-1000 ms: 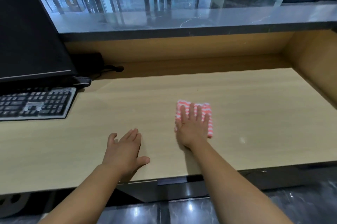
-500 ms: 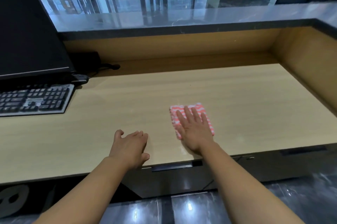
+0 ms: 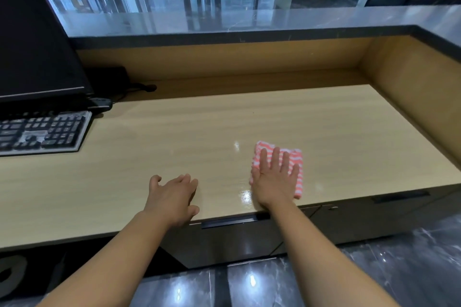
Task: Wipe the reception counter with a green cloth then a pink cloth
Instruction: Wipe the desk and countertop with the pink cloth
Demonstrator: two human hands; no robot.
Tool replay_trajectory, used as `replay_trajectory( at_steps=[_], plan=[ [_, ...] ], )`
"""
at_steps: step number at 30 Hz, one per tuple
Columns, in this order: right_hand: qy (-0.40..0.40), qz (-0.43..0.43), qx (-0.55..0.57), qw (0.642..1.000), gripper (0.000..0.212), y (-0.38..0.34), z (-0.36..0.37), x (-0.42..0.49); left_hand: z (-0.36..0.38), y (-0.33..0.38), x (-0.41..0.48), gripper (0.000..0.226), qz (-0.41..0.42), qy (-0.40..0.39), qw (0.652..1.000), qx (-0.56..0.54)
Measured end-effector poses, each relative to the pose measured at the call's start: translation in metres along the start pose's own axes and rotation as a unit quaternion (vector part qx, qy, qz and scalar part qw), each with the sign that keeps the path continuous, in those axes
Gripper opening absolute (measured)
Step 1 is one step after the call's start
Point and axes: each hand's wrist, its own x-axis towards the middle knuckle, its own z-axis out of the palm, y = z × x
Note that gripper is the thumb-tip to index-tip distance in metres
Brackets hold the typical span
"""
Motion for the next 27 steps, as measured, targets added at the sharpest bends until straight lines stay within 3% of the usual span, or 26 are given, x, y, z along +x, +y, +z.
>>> replay_trajectory(
  at_steps=[7, 12, 16, 18, 23, 27],
  plan=[
    [-0.049, -0.201, -0.035, 0.978, 0.06, -0.084, 0.027, -0.053, -0.004, -0.01, -0.013, 0.016, -0.034, 0.058, 0.998, -0.009],
    [-0.06, -0.271, -0.038, 0.96, 0.061, -0.047, 0.019, -0.05, -0.008, -0.001, -0.013, 0.004, -0.042, 0.027, 0.999, 0.02],
    [-0.017, -0.194, -0.037, 0.98, 0.099, 0.028, 0.006, -0.038, -0.007, 0.01, -0.009, 0.011, -0.052, 0.021, 0.998, 0.037],
    [-0.008, -0.137, -0.043, 0.99, 0.107, 0.066, -0.003, -0.03, -0.007, 0.011, -0.007, 0.015, -0.061, 0.023, 0.997, 0.035],
    [-0.015, -0.029, -0.029, 0.999, 0.059, 0.106, -0.016, -0.019, -0.002, 0.003, -0.01, 0.018, -0.045, 0.045, 0.998, 0.004],
    [-0.024, 0.04, -0.01, 0.999, 0.06, 0.071, -0.01, -0.022, 0.002, -0.021, -0.023, 0.022, -0.05, 0.077, 0.995, -0.034]
  ],
)
